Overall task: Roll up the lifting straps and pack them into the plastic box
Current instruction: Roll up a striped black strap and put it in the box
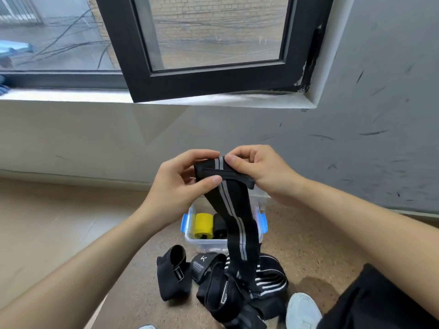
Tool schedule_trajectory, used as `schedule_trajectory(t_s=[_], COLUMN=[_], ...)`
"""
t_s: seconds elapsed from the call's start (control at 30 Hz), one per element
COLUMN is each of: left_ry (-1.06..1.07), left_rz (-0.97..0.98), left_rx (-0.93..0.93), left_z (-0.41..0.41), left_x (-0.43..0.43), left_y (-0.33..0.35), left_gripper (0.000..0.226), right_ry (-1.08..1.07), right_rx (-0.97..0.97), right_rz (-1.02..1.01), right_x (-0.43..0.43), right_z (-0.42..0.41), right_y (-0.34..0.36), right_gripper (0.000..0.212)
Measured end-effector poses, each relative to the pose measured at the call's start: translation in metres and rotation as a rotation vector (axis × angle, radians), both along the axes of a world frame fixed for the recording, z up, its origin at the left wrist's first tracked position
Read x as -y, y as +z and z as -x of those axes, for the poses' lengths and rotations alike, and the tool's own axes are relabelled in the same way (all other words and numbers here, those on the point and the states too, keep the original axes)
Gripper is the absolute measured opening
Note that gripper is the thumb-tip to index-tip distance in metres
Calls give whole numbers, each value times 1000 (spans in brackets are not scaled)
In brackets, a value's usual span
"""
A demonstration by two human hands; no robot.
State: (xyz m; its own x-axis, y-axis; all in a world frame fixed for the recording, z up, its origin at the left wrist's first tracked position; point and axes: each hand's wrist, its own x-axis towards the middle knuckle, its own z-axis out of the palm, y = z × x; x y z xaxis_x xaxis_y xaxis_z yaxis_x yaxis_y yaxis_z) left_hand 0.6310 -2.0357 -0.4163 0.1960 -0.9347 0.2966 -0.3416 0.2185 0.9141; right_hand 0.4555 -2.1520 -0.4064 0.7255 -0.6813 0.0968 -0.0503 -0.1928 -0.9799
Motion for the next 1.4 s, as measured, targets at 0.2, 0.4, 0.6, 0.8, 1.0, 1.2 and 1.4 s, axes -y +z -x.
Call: schedule_trajectory(t_s=[0.2, 0.4, 0.6, 0.8, 1.0, 1.2, 1.4], left_ry=[122, 166, 121, 93, 11, 30, 135], left_rz=[58, 71, 34, -63, -204, -167, 54], left_rx=[71, 64, 66, -24, -158, -120, 205], left_z=[-9, -16, -19, -22, -23, -18, -22], left_x=[17, 35, 42, 48, 49, 48, 48], left_y=[16, 31, 21, 5, -3, -6, -13], left_gripper=[20, 13, 11, 11, 18, 13, 15], right_ry=[194, 141, 58, 25, 11, 2, 64], right_rx=[-183, -189, -57, 11, 46, 30, 43], right_rz=[-43, 195, 51, 12, 60, 125, -35], right_x=[19, 32, 31, 41, 46, 44, 46], right_z=[-6, -7, -8, -14, -16, -13, -7], right_y=[32, 48, 25, 7, -5, -7, -6], right_gripper=[42, 19, 18, 14, 20, 23, 26])
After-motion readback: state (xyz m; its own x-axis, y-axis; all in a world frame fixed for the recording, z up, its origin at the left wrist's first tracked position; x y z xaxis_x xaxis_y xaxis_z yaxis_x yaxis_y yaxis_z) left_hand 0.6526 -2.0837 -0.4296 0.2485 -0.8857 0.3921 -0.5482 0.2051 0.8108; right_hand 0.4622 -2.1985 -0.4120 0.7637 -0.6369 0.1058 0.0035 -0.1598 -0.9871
